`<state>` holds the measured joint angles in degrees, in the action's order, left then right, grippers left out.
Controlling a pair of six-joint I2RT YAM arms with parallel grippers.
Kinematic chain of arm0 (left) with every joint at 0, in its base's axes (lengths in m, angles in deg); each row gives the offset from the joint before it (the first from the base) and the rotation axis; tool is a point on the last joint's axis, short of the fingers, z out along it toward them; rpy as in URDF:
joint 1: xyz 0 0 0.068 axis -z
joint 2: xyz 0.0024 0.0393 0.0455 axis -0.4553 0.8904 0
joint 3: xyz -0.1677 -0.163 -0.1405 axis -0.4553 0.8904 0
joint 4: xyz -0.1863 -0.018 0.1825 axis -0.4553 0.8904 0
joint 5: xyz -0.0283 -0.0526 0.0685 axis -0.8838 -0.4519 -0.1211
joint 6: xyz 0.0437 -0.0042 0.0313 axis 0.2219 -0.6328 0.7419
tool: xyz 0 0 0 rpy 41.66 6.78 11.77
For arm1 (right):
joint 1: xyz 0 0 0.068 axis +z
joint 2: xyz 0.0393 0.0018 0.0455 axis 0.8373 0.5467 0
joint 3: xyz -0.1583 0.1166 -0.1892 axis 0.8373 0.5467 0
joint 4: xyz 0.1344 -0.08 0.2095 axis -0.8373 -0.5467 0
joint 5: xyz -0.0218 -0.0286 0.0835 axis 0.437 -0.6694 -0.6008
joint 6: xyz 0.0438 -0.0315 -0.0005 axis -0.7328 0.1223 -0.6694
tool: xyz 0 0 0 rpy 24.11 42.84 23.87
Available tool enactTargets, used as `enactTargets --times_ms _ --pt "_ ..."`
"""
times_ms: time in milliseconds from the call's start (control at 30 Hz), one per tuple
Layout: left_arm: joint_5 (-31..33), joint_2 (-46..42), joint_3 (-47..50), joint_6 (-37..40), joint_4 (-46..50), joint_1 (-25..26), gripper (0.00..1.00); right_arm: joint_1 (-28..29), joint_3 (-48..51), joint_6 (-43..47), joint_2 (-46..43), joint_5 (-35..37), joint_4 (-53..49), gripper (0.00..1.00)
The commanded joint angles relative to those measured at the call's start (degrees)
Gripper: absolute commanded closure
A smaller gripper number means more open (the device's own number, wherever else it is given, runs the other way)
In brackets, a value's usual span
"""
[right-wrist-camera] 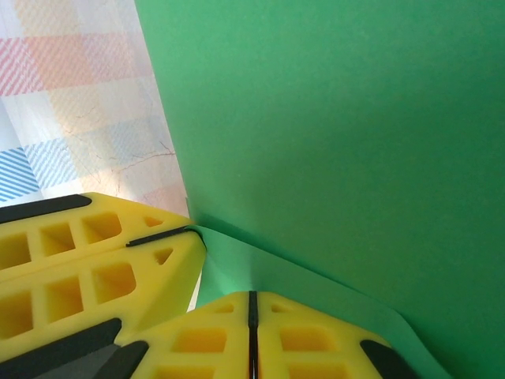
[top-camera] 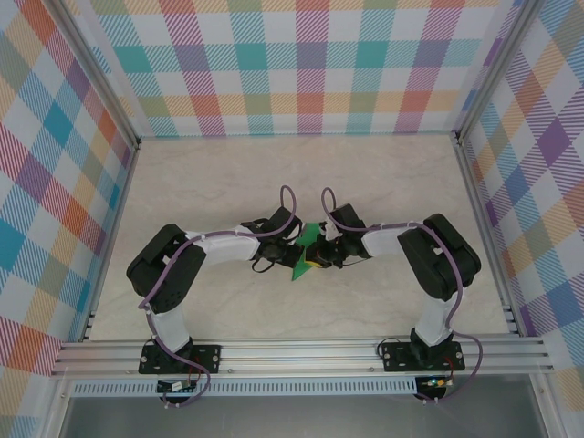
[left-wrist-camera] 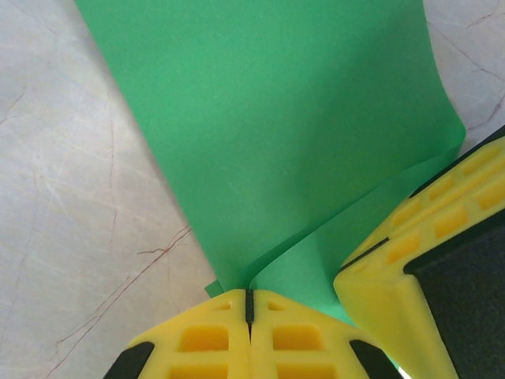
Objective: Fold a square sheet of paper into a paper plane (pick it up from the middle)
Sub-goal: Third fold the triangle at the center of the table.
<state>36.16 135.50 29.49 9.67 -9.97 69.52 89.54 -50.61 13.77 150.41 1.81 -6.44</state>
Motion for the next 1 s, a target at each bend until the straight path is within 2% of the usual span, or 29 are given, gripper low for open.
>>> enactTargets --times_ms 0,200,367,667,967 --pt "0.78 1.94 1.41 0.59 0.67 -0.60 1.00 0.10 0.80 1.10 -0.66 2.24 -1.77 0.90" --pt "0.78 1.85 1.54 0.59 0.85 -0.58 1.00 -1.50 -2.31 4.74 -5.36 3.56 -7.27 0.87" --pt "1.06 1.42 1.55 0.77 1.04 -0.63 1.00 -3.82 -2.72 5.26 -3.25 2.64 -7.47 0.87" --pt "0.99 1.61 1.59 0.76 1.11 -0.58 1.00 -3.95 -4.07 7.10 1.69 7.85 -11.45 0.89" --pt "1.26 1.58 1.86 0.69 1.42 -0.60 1.00 -6.60 -6.80 9.72 -3.38 6.64 -16.32 0.87"
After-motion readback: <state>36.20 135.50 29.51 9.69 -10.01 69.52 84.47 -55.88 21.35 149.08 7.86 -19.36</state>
